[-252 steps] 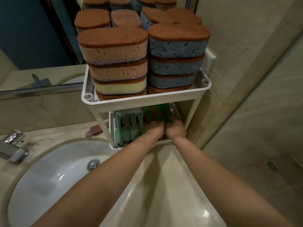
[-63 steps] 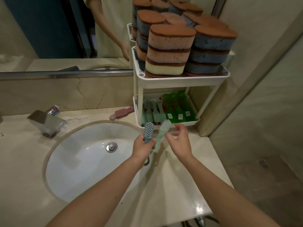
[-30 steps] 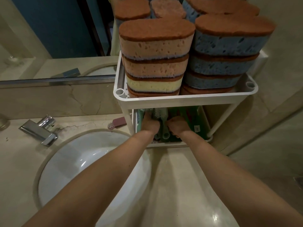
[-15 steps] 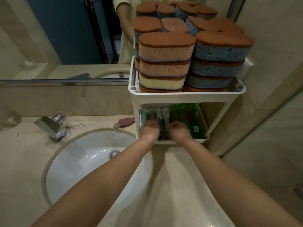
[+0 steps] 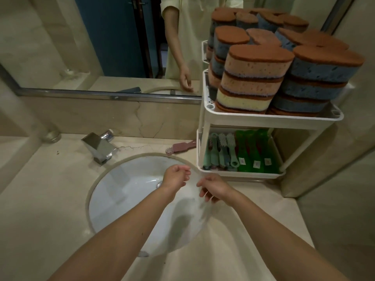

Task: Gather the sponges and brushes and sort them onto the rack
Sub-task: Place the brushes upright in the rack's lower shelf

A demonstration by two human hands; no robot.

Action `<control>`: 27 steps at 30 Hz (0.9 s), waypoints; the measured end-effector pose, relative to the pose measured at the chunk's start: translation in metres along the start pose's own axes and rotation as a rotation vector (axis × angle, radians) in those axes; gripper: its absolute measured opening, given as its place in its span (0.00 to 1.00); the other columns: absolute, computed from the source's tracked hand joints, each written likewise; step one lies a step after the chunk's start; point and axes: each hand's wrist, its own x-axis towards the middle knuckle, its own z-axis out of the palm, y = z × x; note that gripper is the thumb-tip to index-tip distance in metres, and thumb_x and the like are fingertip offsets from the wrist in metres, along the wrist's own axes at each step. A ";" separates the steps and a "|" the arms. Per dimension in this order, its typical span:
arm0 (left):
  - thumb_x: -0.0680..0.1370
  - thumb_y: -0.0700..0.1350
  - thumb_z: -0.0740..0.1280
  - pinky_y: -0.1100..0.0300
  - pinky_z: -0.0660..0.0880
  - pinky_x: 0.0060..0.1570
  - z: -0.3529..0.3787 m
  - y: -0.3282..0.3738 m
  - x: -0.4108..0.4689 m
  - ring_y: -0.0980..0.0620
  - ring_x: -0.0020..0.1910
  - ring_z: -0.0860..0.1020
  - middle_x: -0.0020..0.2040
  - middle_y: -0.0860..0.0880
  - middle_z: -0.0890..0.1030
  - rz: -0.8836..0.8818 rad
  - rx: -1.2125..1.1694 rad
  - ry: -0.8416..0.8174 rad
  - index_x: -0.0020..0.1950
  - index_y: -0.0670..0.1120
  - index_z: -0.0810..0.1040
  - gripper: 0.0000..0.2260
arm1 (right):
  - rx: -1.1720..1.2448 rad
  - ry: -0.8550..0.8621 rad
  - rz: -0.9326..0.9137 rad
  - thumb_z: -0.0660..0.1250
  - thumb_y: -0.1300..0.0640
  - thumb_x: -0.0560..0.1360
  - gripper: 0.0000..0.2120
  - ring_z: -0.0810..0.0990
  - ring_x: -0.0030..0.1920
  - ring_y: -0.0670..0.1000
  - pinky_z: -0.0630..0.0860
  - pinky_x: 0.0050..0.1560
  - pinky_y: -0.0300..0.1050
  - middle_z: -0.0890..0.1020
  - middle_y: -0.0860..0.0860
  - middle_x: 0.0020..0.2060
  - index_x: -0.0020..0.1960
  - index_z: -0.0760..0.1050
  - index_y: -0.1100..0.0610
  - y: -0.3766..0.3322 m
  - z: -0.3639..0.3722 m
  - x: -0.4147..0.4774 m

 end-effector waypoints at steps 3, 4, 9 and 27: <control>0.80 0.38 0.57 0.59 0.72 0.43 -0.027 0.002 0.011 0.49 0.43 0.77 0.47 0.47 0.80 -0.017 0.002 0.006 0.54 0.44 0.78 0.10 | -0.005 -0.078 0.004 0.59 0.59 0.78 0.11 0.79 0.33 0.49 0.73 0.30 0.40 0.80 0.52 0.40 0.58 0.74 0.58 -0.013 0.024 0.011; 0.80 0.38 0.57 0.59 0.72 0.43 -0.035 0.004 0.015 0.49 0.43 0.77 0.47 0.47 0.80 -0.019 0.004 0.008 0.53 0.44 0.77 0.10 | -0.003 -0.081 -0.001 0.59 0.60 0.78 0.12 0.79 0.36 0.50 0.75 0.32 0.41 0.79 0.53 0.43 0.60 0.73 0.57 -0.018 0.032 0.017; 0.79 0.37 0.58 0.59 0.72 0.44 -0.069 0.012 0.041 0.50 0.42 0.76 0.47 0.46 0.79 -0.044 -0.010 0.016 0.54 0.44 0.76 0.09 | -0.063 -0.026 -0.071 0.61 0.61 0.76 0.20 0.76 0.43 0.50 0.74 0.39 0.42 0.76 0.51 0.46 0.68 0.68 0.57 -0.048 0.060 0.054; 0.78 0.37 0.64 0.58 0.72 0.46 -0.077 0.005 0.144 0.49 0.45 0.76 0.53 0.44 0.78 -0.226 -0.119 0.002 0.58 0.44 0.72 0.10 | -0.929 0.346 -0.204 0.65 0.60 0.70 0.28 0.58 0.72 0.57 0.59 0.70 0.53 0.66 0.51 0.69 0.69 0.65 0.51 -0.081 0.055 0.181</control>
